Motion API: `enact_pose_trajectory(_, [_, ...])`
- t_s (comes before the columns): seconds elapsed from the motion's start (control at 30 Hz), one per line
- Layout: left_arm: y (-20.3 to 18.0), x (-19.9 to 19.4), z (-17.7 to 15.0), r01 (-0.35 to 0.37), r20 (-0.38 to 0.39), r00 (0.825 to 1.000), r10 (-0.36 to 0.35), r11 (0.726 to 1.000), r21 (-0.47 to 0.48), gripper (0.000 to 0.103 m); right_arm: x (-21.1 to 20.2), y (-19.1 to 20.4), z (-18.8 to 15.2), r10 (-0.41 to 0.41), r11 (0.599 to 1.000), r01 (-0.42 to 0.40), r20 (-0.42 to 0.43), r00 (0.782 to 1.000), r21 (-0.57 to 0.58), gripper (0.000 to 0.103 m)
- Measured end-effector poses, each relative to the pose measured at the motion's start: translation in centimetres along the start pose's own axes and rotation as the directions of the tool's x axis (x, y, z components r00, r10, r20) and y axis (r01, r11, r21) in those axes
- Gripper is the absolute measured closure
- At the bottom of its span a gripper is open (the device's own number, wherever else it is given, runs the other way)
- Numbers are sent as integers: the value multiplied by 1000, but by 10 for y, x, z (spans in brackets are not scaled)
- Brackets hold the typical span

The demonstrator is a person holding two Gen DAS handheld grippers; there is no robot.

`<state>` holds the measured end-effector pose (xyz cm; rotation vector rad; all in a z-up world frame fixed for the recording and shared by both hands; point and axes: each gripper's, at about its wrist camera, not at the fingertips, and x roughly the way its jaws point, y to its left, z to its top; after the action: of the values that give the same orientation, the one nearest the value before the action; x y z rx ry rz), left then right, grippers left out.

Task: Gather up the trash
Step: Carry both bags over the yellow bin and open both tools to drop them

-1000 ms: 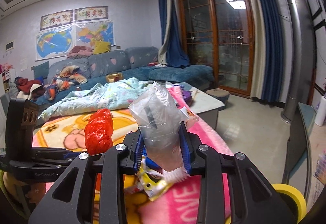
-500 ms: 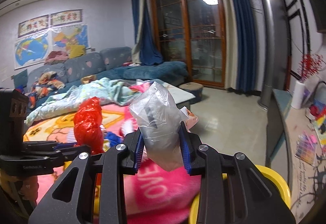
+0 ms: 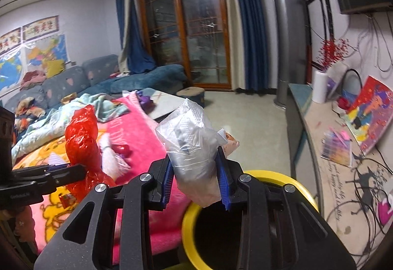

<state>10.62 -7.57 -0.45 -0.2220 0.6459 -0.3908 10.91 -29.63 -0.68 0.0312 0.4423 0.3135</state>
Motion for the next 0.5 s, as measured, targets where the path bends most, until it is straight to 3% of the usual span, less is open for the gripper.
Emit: enact_pose_trajectory(0.5, [-49, 57, -14, 86, -101, 992, -77, 993, 80, 78, -8, -66, -8, -98, 983, 109, -81, 992, 151, 73])
